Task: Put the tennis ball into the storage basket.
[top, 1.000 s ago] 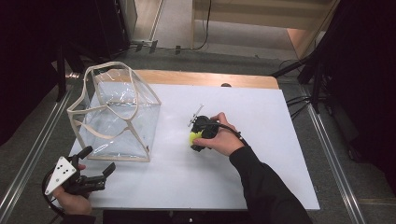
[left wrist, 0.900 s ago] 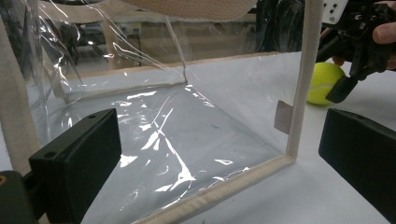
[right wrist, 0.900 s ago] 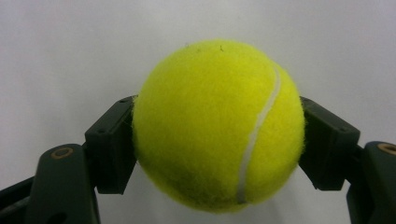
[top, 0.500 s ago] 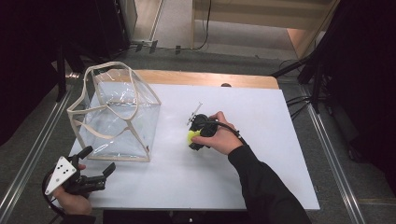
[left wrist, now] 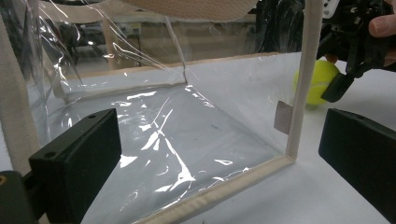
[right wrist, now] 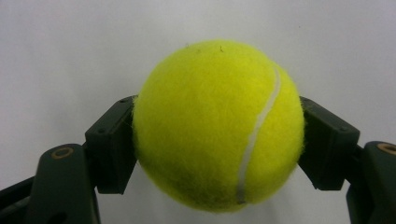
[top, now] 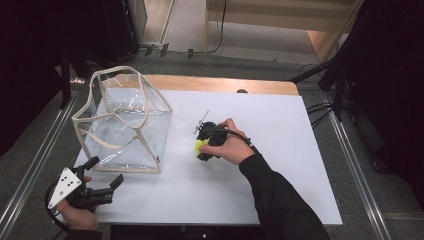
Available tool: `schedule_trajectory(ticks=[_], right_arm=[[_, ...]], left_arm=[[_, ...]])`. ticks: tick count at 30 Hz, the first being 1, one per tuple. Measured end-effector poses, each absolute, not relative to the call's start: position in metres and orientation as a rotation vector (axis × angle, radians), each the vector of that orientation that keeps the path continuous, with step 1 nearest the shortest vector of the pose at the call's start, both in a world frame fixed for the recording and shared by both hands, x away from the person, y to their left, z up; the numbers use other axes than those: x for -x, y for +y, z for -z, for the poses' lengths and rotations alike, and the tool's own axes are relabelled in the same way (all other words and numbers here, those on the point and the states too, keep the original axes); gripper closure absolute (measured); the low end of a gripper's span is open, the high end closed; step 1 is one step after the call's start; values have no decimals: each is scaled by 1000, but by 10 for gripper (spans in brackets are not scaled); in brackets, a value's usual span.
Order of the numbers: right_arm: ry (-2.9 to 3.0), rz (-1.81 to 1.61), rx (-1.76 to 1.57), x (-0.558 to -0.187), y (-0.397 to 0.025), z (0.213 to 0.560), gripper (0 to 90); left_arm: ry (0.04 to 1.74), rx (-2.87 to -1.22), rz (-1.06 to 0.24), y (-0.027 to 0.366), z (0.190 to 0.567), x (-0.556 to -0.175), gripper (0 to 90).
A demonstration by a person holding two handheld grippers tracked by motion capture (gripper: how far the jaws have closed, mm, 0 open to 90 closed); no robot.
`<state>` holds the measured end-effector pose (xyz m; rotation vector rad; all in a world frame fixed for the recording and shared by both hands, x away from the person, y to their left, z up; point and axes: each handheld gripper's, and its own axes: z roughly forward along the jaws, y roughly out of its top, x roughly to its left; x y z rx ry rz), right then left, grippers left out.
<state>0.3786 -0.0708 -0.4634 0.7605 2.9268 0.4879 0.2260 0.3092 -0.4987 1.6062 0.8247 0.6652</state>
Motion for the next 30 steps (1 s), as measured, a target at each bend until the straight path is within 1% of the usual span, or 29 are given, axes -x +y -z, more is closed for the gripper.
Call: schedule_trajectory(ticks=[30], right_arm=[[2971, -545, -619, -379, -23, 447, 227]], left_arm=[[826, -1607, -659, 309, 498, -226, 0]])
